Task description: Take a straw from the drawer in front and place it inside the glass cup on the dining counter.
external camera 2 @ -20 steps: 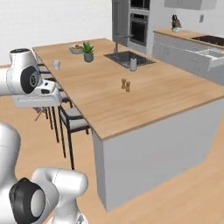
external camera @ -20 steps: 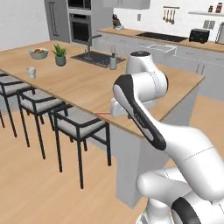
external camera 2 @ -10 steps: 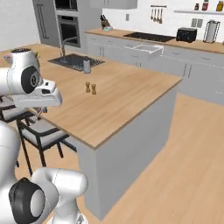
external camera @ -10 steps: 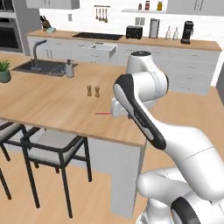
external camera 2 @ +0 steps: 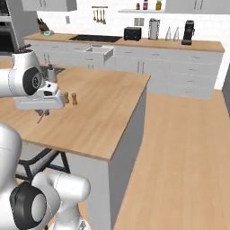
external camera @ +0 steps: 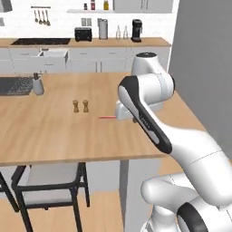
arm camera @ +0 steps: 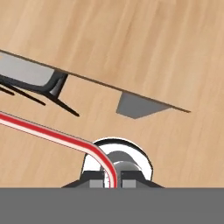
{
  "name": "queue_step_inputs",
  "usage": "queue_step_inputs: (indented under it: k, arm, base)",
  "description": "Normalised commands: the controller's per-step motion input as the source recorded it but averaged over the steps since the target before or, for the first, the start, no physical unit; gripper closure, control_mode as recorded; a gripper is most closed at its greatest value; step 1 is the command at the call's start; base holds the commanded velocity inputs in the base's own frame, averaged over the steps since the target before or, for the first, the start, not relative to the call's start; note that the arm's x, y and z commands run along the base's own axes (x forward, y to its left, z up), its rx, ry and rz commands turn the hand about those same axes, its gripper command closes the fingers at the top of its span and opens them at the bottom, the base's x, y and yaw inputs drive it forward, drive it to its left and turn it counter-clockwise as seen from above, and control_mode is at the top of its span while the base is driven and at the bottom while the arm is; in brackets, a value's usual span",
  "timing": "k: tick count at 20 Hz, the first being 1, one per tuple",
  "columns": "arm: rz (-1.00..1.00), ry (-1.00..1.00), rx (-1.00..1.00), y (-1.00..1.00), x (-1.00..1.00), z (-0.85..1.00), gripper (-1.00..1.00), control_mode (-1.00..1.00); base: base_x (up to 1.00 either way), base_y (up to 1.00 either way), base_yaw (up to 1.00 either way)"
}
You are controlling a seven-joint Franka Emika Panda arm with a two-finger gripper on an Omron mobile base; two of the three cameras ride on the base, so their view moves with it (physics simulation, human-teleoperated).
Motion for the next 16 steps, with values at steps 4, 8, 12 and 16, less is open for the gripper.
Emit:
queue_step_inputs:
  k: [4, 8, 12, 16]
  arm:
    - [0.00, 0.00, 0.00, 0.00, 0.00, 0.00, 1.00, 1.00]
    - [0.00, 0.00, 0.00, 0.00, 0.00, 0.00, 1.00, 1.00]
    - [0.00, 0.00, 0.00, 0.00, 0.00, 0.00, 1.00, 1.00]
    - [0.00, 0.00, 0.00, 0.00, 0.00, 0.00, 1.00, 1.00]
  base:
    - [0.00, 0.98, -0.54]
    - [-0.03, 1.00, -0.52]
    - [-0.41, 1.00, -0.44]
    - [-0.80, 1.00, -0.28]
